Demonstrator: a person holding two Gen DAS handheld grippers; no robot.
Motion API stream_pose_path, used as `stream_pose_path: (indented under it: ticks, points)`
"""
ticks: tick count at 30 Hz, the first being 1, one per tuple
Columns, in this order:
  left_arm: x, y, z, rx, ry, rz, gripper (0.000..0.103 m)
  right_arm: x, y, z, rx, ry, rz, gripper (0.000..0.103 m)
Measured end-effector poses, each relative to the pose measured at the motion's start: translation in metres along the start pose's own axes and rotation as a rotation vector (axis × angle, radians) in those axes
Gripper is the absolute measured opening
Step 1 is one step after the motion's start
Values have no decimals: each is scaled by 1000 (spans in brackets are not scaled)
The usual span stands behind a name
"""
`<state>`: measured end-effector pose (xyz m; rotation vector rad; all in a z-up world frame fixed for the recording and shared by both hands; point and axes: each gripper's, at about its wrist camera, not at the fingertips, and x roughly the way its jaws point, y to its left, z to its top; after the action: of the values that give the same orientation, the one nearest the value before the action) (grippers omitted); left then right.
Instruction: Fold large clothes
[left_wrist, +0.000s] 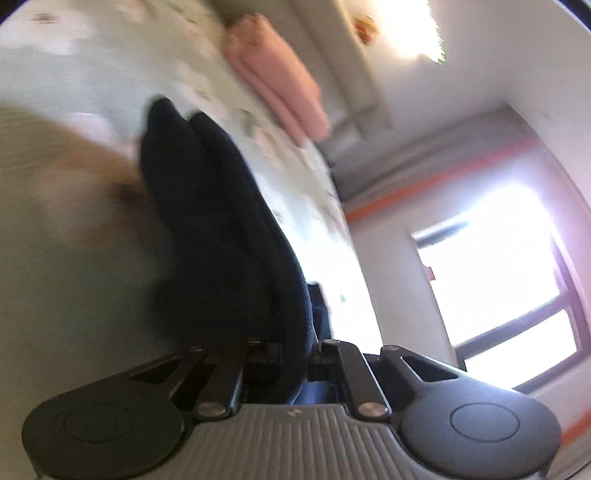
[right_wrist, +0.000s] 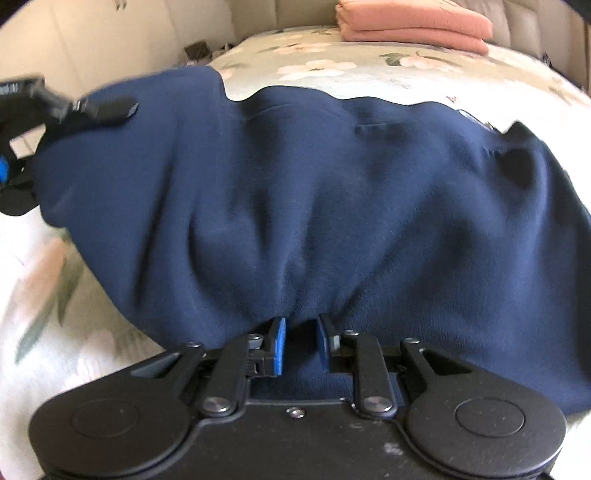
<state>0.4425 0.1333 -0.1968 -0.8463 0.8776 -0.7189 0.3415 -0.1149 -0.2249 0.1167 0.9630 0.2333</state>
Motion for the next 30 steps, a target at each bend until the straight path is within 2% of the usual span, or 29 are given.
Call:
stream_pose_path:
  ticks: [4, 8, 10, 13, 15, 17, 18, 19, 20, 23, 26, 29, 30]
  points:
    - [37, -49, -7, 86, 33, -47, 9, -5, -17, -3, 72, -20, 67, 26]
    - [84, -88, -30, 137, 99, -95, 10, -10, -45, -5, 165, -16, 163, 24]
    - [113, -103, -42, 142, 146, -120, 10, -13, -62, -8, 228, -14, 216, 24]
    - [154, -117, -59, 148, 198, -120, 10, -17, -91, -15, 341, 5, 270, 24]
    - [181, -117, -68, 103, 209, -117, 10, -26, -117, -21, 440, 28, 314, 24]
    - [204, -116, -76, 103, 218, -91, 10, -40, -141, -28, 482, 41, 317, 11]
    - [217, -118, -79, 120, 226, -66, 10, -51, -153, -32, 482, 47, 306, 12]
    - [228, -121, -86, 136, 236, -46, 11, -59, -162, -34, 473, 51, 282, 22]
    - [238, -123, -90, 141, 247, -40, 11, -69, -174, -38, 454, 55, 246, 25]
    - [269, -124, -105, 139, 292, -11, 11, -92, -212, -44, 424, 64, 146, 25]
    - [295, -129, -118, 205, 304, 83, 13, -108, -253, -42, 430, 66, 61, 25]
    - [314, -133, -132, 256, 324, 150, 21, -120, -278, -22, 387, 39, -11, 25]
    - [318, -138, -136, 266, 333, 158, 29, -123, -283, -12, 346, 20, -37, 25]
